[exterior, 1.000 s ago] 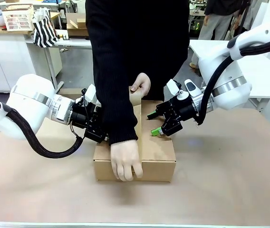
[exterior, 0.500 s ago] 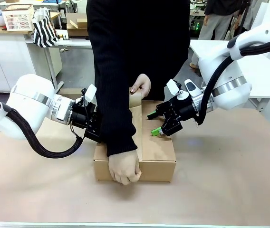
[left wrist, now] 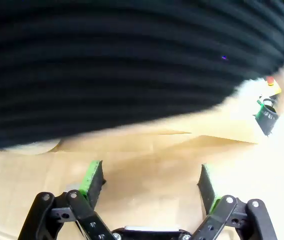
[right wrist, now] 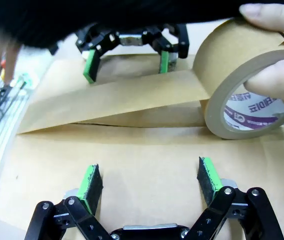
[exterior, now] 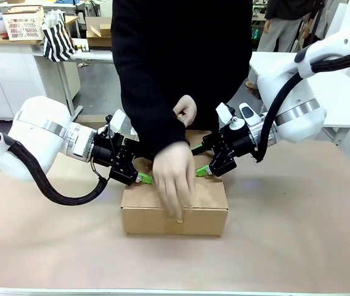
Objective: Pack the gift set into the box.
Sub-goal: Press and hold the closed box until the human finishes sealing it.
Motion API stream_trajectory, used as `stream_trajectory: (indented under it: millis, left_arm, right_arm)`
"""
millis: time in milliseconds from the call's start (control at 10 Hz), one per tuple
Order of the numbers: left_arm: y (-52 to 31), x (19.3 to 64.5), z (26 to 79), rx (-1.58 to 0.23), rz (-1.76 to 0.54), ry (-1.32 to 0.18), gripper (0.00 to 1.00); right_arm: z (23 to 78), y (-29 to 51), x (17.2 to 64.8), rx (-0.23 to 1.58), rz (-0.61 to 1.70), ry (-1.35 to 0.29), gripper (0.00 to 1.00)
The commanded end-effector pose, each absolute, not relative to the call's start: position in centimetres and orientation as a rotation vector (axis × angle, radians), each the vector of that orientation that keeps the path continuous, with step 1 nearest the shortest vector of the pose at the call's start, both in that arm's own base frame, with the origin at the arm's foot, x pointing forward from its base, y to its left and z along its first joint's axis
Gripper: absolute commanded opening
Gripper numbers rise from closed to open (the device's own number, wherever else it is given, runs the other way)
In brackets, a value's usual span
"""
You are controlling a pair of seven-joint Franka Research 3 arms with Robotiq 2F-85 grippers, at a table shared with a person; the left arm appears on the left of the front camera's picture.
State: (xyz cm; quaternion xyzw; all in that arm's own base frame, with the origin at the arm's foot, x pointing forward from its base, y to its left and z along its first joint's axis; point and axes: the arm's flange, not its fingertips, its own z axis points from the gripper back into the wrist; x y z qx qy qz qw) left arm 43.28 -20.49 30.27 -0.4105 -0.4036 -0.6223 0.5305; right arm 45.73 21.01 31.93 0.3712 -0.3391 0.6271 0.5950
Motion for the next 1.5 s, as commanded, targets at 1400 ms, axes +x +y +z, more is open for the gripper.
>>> stream_trajectory:
  millis: [1400]
  left_arm:
    - [-20.27, 43.17, 29.82, -0.983, -1.494, -0.947, 1.00]
  right_arm:
    - [31.43, 21.01, 45.68, 0.856, 1.457, -0.778, 1.00]
